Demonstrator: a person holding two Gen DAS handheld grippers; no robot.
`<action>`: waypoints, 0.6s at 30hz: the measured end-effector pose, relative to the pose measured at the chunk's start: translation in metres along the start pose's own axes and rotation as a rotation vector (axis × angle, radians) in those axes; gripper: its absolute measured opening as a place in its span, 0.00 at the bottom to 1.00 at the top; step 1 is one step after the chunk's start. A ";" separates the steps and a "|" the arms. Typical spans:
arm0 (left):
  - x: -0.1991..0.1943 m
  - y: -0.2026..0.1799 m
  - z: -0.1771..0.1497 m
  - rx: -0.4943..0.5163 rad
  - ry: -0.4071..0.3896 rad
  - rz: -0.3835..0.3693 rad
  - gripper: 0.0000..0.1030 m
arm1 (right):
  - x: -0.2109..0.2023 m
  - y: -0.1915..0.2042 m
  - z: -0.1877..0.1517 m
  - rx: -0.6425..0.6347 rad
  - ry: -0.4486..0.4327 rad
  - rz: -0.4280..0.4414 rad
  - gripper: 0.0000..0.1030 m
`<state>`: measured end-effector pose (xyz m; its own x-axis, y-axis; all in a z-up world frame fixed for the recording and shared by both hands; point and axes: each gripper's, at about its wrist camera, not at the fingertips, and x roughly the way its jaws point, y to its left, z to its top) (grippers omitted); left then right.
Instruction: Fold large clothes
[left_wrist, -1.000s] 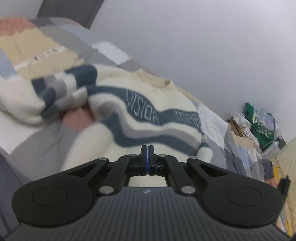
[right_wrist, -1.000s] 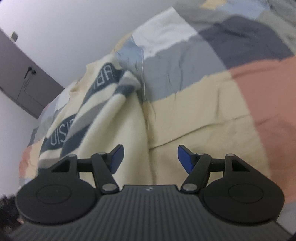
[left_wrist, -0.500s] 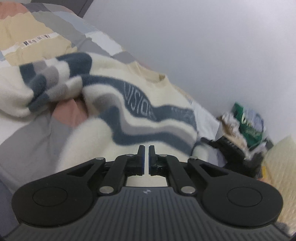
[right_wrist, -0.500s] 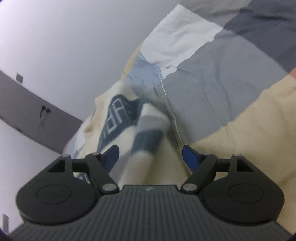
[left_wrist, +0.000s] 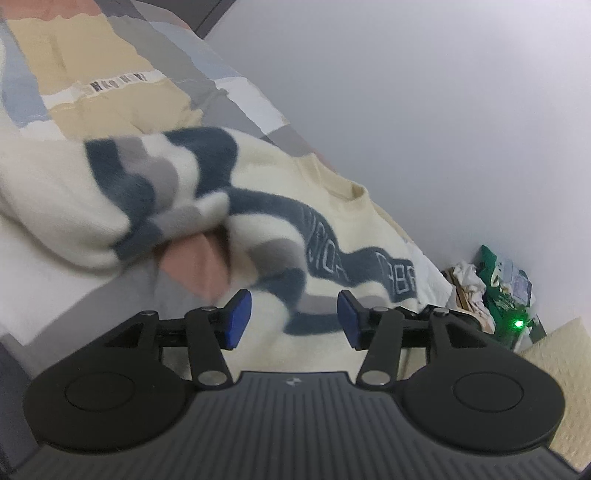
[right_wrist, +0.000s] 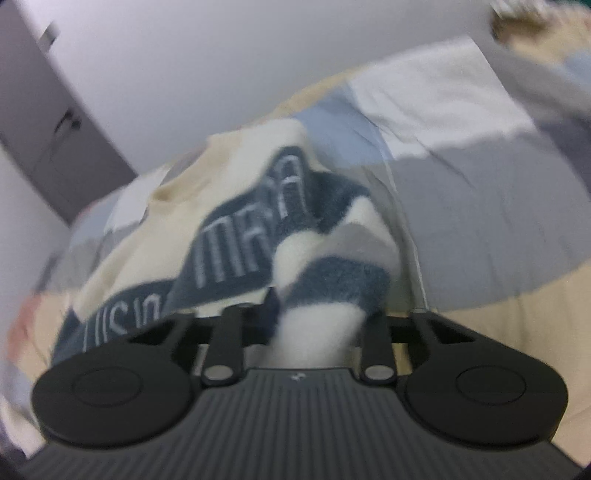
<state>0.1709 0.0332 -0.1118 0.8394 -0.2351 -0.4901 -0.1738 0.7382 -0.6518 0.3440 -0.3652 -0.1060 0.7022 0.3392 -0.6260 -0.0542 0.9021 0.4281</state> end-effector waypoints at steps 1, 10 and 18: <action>-0.003 0.002 0.002 -0.008 -0.005 -0.003 0.56 | -0.007 0.013 0.000 -0.049 -0.012 -0.002 0.22; -0.023 0.025 0.017 -0.109 -0.067 0.001 0.57 | -0.039 0.142 -0.024 -0.365 0.028 0.237 0.20; -0.029 0.042 0.022 -0.151 -0.084 0.039 0.57 | 0.023 0.211 -0.078 -0.559 0.198 0.236 0.20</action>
<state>0.1505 0.0846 -0.1126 0.8693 -0.1500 -0.4709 -0.2771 0.6411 -0.7157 0.2932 -0.1461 -0.0812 0.4844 0.5403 -0.6881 -0.5913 0.7818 0.1977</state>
